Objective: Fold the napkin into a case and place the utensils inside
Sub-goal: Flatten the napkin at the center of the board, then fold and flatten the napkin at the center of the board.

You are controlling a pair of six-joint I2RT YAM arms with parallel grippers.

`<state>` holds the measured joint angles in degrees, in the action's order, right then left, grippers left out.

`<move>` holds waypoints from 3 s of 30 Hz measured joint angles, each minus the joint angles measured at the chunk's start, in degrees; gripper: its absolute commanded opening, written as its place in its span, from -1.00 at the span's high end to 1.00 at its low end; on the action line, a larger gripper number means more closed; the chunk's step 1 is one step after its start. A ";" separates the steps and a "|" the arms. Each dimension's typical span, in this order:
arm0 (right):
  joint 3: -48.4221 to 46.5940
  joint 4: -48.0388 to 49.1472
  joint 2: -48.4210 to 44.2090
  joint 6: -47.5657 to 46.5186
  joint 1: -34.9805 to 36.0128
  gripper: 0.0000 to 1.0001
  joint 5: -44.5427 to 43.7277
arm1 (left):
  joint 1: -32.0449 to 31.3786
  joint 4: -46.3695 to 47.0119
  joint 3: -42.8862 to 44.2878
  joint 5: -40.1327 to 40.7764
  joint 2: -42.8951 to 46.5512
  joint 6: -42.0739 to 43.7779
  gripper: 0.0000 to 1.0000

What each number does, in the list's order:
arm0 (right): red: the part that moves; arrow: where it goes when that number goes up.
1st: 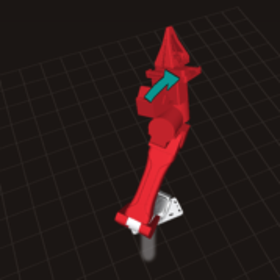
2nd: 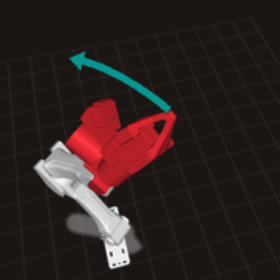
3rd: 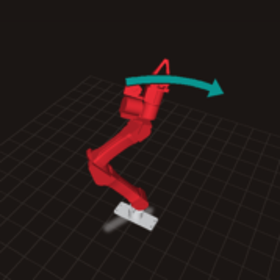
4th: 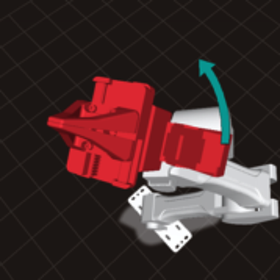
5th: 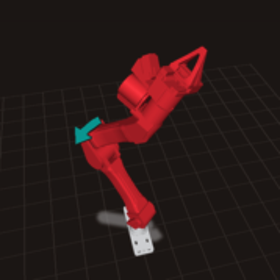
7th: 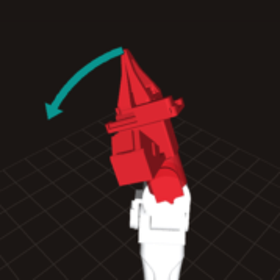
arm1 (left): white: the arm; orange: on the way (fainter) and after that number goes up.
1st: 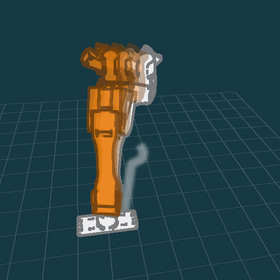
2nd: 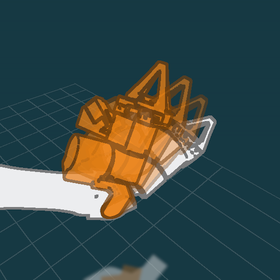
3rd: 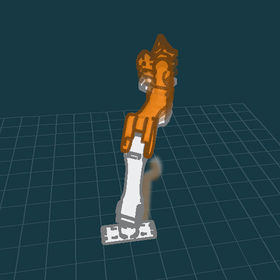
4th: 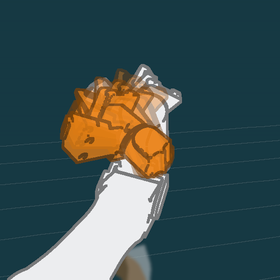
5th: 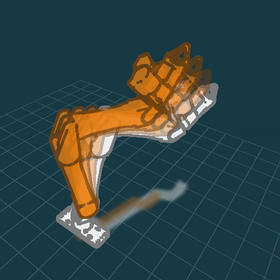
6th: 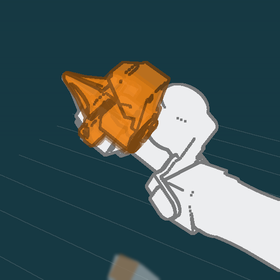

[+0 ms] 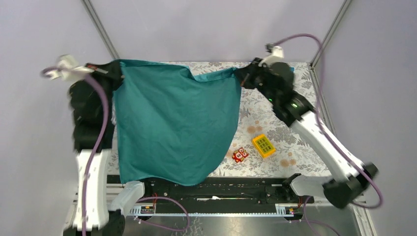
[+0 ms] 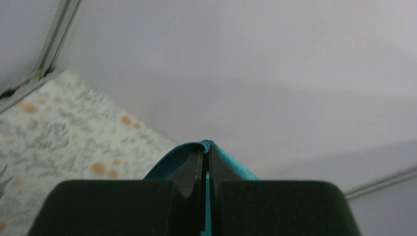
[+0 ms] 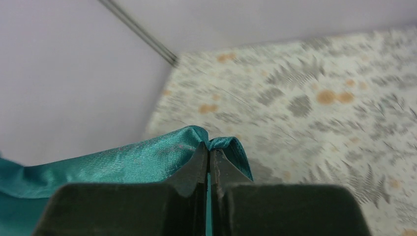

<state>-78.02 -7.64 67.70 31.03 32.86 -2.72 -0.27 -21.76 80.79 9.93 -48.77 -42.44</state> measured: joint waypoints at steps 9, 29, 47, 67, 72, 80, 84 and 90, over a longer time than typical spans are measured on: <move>-3.37 2.16 31.58 -1.25 -8.17 1.00 -1.14 | 2.12 20.68 -19.56 0.74 -27.30 0.48 1.00; -32.15 6.80 67.49 -4.24 -15.23 1.00 12.33 | 6.40 45.46 -11.65 -11.72 -61.22 -0.85 1.00; -14.34 -13.40 44.81 -4.35 -15.41 1.00 17.31 | 9.07 -1.20 -9.03 -18.84 -52.33 0.22 1.00; 16.90 -8.09 31.23 -2.97 -14.27 1.00 22.86 | 10.29 -12.61 -25.22 -12.35 -43.25 10.05 1.00; 18.40 -6.62 29.64 -2.97 -14.16 1.00 22.95 | 10.45 -13.38 -25.59 -9.94 -42.80 10.73 1.00; 20.17 -4.72 30.95 -2.93 -14.10 1.00 23.06 | 10.47 -13.73 -26.32 -9.60 -44.39 10.73 1.00; 20.81 -3.54 32.65 -2.91 -13.86 1.00 23.26 | 10.47 -13.73 -26.32 -9.03 -45.13 10.73 1.00; 21.90 -3.08 34.03 -2.89 -12.92 1.00 23.32 | 10.47 -13.73 -26.32 -8.15 -45.16 10.73 1.00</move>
<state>-56.12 -10.72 101.73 28.14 19.94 20.60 10.20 -35.48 54.48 1.78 -93.93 -31.70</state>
